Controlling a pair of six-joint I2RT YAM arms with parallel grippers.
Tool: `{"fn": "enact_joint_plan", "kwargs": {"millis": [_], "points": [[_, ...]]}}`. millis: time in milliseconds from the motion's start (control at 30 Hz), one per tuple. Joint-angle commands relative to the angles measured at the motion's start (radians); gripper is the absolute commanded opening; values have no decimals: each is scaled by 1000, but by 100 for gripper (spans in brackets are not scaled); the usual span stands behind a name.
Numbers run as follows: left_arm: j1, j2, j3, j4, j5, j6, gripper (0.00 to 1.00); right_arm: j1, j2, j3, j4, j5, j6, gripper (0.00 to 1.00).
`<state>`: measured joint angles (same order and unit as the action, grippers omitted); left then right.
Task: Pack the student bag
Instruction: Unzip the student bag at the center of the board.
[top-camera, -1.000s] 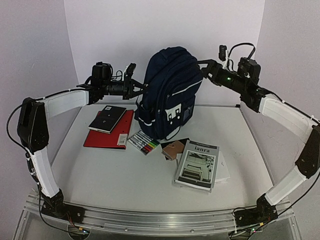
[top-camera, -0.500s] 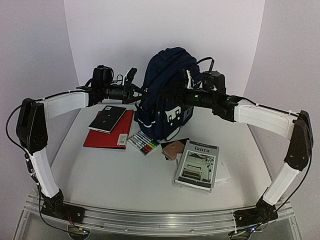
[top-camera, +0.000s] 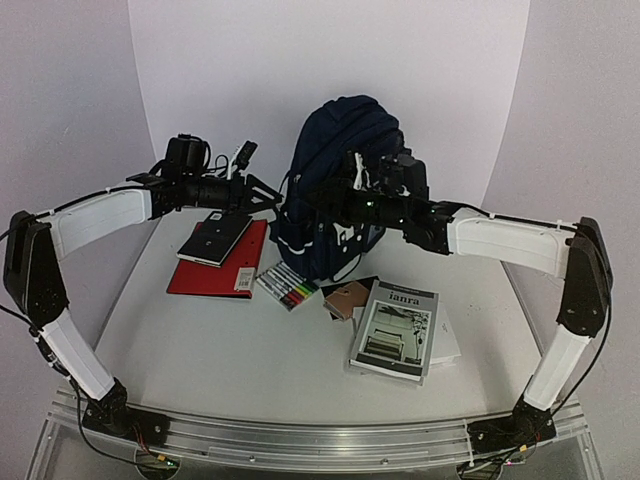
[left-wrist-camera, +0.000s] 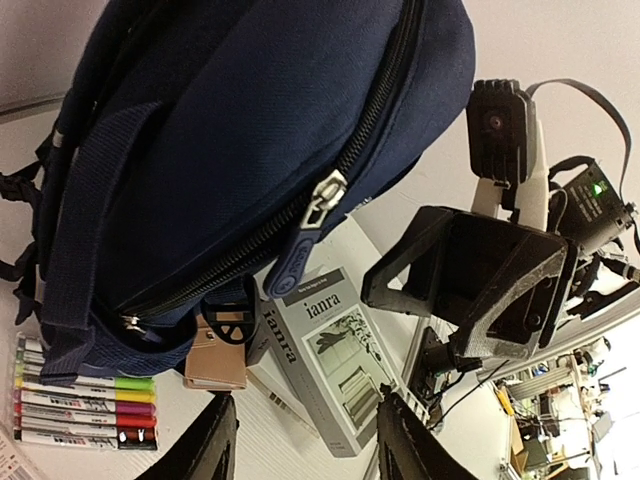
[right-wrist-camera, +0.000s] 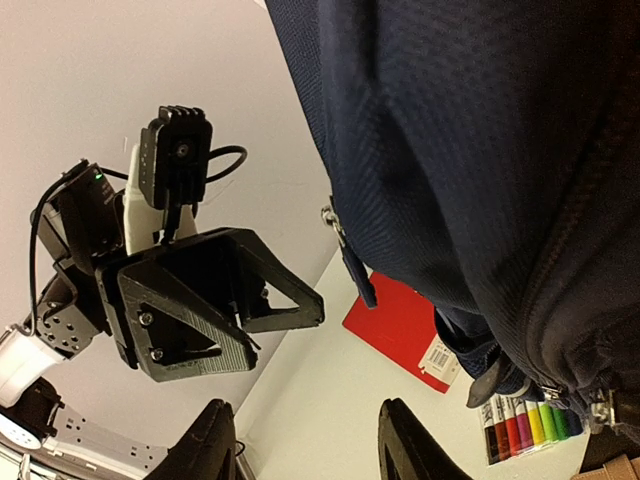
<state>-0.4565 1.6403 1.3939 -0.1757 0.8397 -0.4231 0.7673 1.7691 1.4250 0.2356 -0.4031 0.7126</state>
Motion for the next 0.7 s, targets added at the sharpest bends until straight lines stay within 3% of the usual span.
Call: {"fn": "enact_joint_plan", "kwargs": {"millis": [0,300,533,667], "points": [[24,-39,2,-28,-91,73,49,42,-24,19,36,149,-22,44],[25,39,64,46,-78,121,47,74,20,97,-15,327,-2,36],[24,92,82,97,-73,123,52,73,76,174,-93,427,10,36],[24,117,87,109,-93,126,60,73,110,206,-113,423,17,35]]}}
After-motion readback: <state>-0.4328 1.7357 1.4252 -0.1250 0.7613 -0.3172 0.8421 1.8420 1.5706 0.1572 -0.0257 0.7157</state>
